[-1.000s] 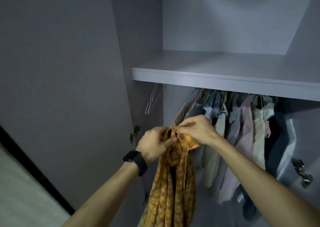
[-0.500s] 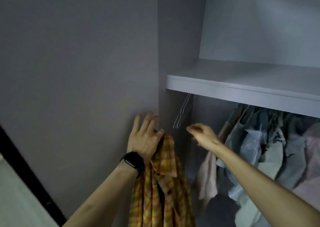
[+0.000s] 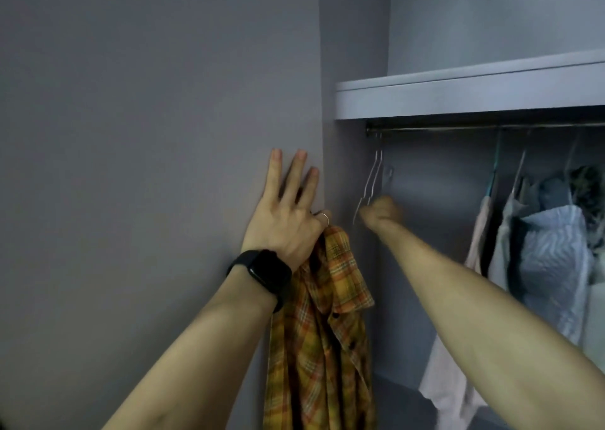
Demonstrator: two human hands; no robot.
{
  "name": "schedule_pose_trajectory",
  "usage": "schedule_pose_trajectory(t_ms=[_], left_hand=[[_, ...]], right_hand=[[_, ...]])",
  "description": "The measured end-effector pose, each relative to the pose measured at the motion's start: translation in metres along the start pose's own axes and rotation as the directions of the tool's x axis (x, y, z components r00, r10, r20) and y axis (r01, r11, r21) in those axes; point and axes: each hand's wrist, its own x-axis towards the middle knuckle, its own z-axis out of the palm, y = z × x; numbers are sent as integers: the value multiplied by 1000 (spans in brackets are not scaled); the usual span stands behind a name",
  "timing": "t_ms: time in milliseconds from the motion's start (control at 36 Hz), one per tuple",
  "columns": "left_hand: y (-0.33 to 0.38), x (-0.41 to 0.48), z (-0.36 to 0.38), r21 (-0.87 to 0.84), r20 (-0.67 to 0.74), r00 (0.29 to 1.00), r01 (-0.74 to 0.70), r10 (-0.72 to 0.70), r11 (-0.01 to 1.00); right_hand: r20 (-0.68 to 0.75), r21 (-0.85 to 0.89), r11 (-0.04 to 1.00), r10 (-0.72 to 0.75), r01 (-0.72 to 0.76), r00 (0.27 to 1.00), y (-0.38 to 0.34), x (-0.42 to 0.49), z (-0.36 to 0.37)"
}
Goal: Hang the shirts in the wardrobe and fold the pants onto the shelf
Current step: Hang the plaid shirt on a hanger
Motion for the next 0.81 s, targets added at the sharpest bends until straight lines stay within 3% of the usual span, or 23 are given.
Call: schedule_pose_trajectory(t_ms=[111,250,417,472,556,639,806], left_hand=[[3,-4,5,-4,-5,1000,13,-13,1000],[3,-6,10,-35,-14,1000,20,-21,999],[-5,-3,14,-89,-2,999,35,-36,995],[-7,0,9,-191,-13,999,36,-39,981],[2,-1,-2,-459,-18,994,88,-108,884],[29,-14,-19,-720,56,992,118,-112,684],[122,-51,-51,-824,-47,997,-73,61,562]], right_hand=[[-56,23,999,-21,23,998,-5,-5,-9],[-332,-194,981,-85,20,939,-11,-17,-46],[-406,-260,964,-164,58,899,0,-46,-89],[-402,-268,959,-196,89,894,14,-66,-103],[-387,-265,957,-218,119,896,46,-105,-124],[-384,-201,966,-231,163,894,87,-160,-152],[-326,15,957,-268,289,906,159,-275,-186]])
